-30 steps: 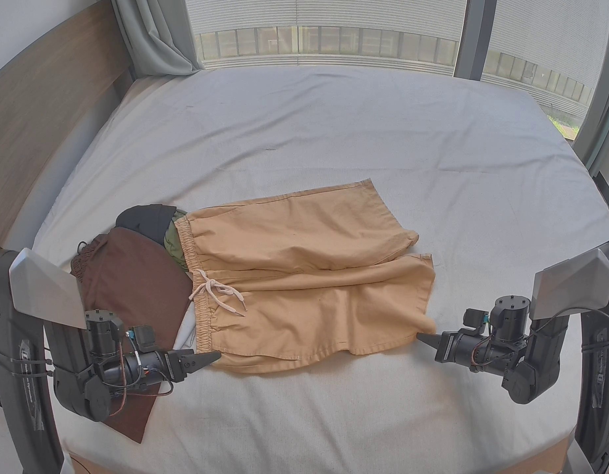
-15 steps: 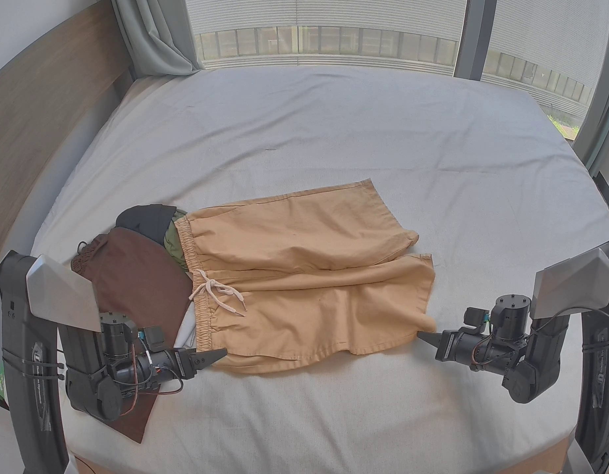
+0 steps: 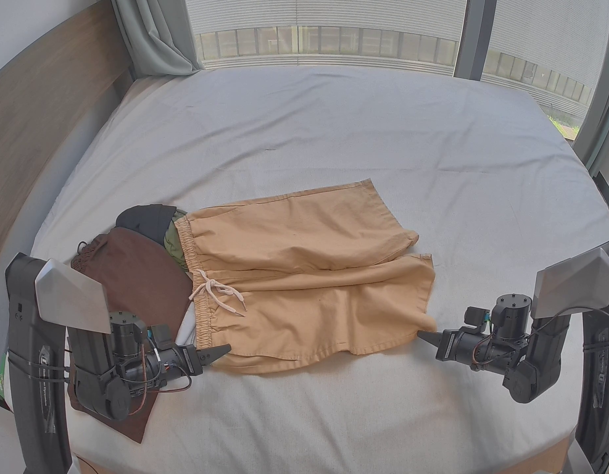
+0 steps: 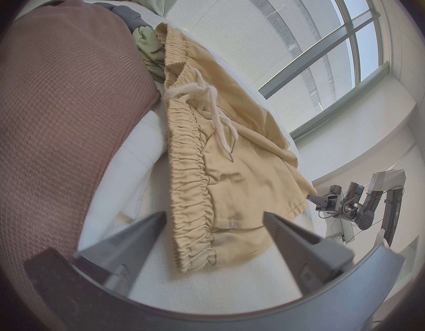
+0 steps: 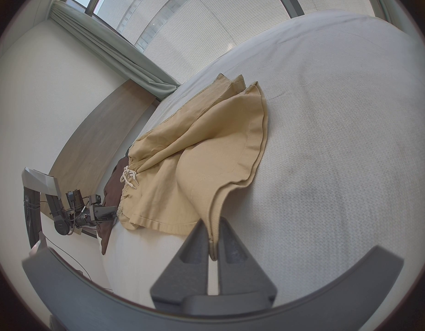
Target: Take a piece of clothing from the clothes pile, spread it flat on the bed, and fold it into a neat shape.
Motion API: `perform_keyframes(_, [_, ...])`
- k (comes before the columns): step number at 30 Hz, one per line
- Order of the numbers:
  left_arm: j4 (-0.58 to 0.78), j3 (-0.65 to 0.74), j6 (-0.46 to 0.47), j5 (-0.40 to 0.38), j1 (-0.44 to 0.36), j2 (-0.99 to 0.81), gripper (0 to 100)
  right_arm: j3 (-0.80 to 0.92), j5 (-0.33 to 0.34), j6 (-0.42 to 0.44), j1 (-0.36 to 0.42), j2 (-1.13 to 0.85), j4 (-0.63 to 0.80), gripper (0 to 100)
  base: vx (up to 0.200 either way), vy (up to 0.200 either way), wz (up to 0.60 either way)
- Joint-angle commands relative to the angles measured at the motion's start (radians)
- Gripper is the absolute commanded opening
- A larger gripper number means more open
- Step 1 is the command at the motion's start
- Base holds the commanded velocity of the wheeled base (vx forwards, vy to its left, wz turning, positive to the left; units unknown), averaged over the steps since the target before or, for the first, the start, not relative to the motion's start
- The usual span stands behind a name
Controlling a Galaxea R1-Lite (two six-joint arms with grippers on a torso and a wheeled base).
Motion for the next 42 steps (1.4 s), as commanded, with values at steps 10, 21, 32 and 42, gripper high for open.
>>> perform_keyframes(10, [0.0, 0.011, 0.004, -0.003, 0.033, -0.021, 0, 0.034, 0.002, -0.011, -0.002, -0.033, 0.0, 0, 0.0, 0.0, 0.0])
perform_keyframes(21, [0.0, 0.099, 0.001, -0.035, 0.088, -0.127, 0, 0.15, 0.05, -0.175, -0.065, -0.044, 0.002, 0, 0.0, 0.0, 0.0])
perform_keyframes(32, [0.0, 0.194, 0.036, -0.069, 0.094, -0.122, 0, 0.227, 0.068, -0.248, -0.065, -0.046, 0.002, 0, 0.0, 0.0, 0.0])
perform_keyframes(42, [0.002, 0.261, 0.142, -0.107, 0.113, -0.115, 0, 0.277, 0.068, -0.291, -0.067, -0.046, 0.002, 0, 0.0, 0.0, 0.0])
